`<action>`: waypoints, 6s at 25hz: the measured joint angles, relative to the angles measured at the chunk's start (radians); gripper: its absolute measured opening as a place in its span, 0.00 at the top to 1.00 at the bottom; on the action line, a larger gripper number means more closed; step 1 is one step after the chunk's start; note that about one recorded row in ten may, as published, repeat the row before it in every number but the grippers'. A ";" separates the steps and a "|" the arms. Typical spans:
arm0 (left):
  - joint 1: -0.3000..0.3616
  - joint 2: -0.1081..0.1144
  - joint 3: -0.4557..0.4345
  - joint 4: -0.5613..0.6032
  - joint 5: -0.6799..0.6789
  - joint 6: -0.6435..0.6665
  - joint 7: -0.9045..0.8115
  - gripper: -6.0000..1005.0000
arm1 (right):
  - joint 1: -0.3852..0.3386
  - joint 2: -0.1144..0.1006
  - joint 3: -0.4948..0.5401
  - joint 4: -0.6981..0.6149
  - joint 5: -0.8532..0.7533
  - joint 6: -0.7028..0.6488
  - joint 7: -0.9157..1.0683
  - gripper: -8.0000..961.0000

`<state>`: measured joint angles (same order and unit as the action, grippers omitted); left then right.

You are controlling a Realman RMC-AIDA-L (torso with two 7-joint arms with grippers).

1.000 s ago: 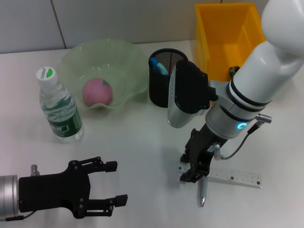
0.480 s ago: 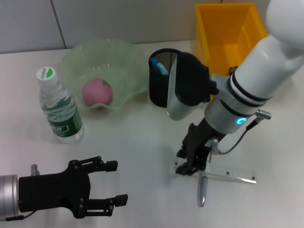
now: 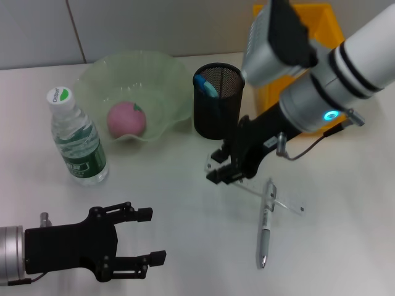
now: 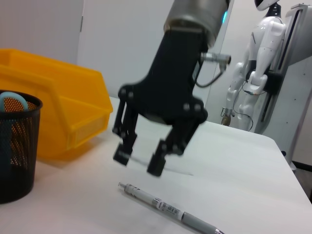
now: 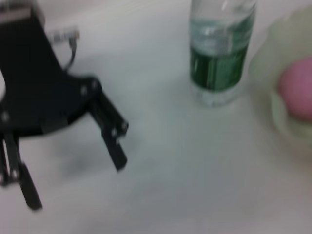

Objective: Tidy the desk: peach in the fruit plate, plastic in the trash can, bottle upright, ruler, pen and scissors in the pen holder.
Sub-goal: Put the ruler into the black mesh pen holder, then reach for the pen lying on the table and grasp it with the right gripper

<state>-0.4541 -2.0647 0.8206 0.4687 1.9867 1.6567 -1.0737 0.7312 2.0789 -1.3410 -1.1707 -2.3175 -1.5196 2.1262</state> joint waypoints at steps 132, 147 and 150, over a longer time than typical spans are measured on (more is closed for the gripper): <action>-0.014 -0.002 -0.009 -0.004 -0.088 -0.023 0.035 0.19 | -0.089 -0.005 0.088 0.158 0.475 0.587 -0.022 0.32; -0.010 -0.002 -0.012 -0.004 -0.108 -0.023 0.026 0.19 | 0.018 -0.046 0.158 0.014 0.143 0.005 0.381 0.32; -0.010 -0.003 -0.012 -0.004 -0.109 -0.024 0.025 0.19 | 0.045 -0.049 0.158 0.051 0.093 -0.040 0.394 0.32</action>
<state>-0.4645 -2.0675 0.8083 0.4648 1.8774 1.6322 -1.0488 0.7762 2.0299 -1.1825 -1.1196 -2.2246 -1.5593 2.5204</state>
